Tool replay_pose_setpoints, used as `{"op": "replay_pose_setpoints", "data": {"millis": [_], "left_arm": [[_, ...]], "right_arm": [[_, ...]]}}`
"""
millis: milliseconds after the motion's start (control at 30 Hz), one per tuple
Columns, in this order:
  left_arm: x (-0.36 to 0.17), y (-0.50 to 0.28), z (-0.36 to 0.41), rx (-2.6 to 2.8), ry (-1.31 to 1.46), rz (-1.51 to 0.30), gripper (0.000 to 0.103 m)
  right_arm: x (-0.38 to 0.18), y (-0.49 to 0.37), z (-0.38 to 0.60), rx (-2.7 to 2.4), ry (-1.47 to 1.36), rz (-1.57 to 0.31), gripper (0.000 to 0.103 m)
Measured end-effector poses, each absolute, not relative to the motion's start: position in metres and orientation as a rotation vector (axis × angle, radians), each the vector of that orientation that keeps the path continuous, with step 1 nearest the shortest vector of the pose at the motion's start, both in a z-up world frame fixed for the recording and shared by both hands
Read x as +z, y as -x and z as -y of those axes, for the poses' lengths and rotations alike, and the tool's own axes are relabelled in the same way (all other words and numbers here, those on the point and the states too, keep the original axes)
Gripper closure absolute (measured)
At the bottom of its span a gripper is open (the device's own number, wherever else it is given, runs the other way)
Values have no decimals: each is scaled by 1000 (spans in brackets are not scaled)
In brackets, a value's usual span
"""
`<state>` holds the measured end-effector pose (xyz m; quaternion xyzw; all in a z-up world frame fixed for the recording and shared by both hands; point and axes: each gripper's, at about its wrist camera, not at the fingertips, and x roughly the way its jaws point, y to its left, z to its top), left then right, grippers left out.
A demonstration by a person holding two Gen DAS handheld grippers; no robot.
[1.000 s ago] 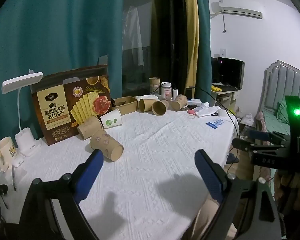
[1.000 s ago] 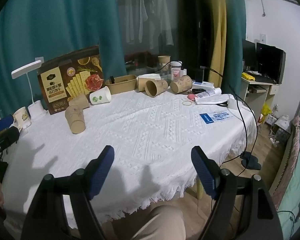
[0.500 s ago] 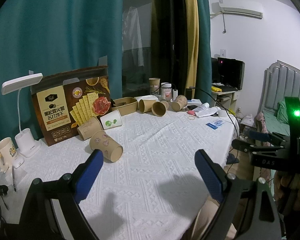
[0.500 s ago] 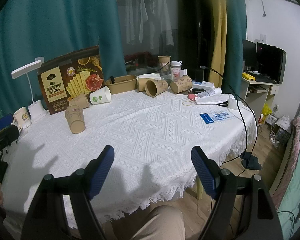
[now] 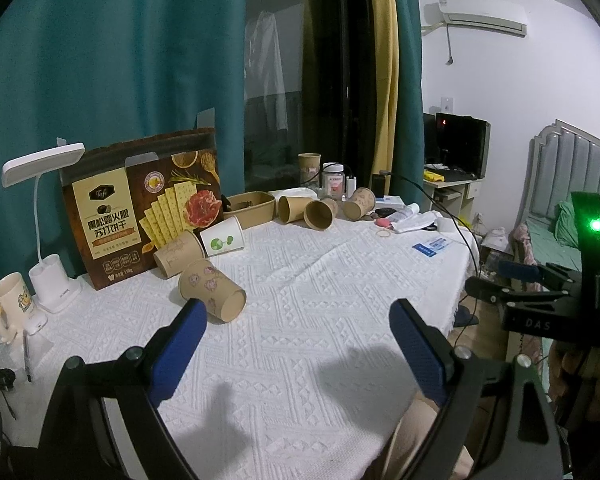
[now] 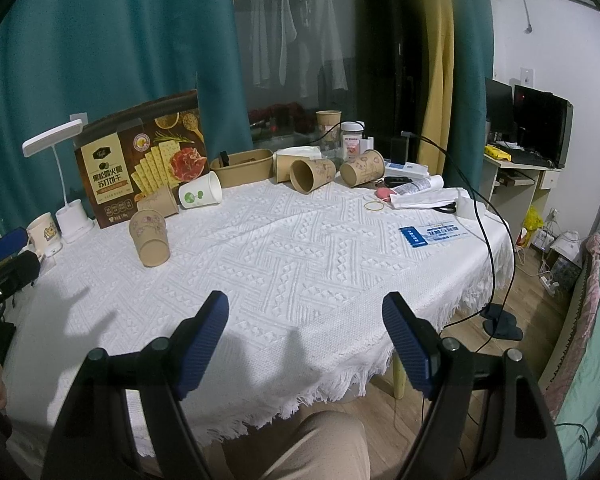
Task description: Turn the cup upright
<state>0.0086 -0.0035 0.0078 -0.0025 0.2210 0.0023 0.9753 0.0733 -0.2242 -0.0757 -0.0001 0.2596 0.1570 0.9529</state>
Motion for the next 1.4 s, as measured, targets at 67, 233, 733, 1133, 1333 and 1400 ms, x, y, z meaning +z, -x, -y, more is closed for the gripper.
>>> {"op": "replay_pose_setpoints", "data": {"millis": [67, 233, 733, 1133, 1333, 1400], "left_arm": [[8, -9, 4, 6, 5, -445, 10], [8, -9, 4, 5, 4, -446, 10], [8, -9, 3, 5, 5, -447, 10], [6, -10, 3, 7, 10, -446, 10], [5, -10, 3, 7, 11, -447, 10], [5, -10, 3, 8, 10, -448, 10]], "right_arm": [[-76, -74, 224, 319, 0, -528, 26], [-73, -73, 225, 320, 0, -529, 26], [-81, -74, 216, 329, 15, -530, 26], [-80, -75, 215, 331, 17, -530, 26], [-80, -76, 215, 331, 17, -529, 26], [-80, -76, 215, 331, 16, -529, 26]]}}
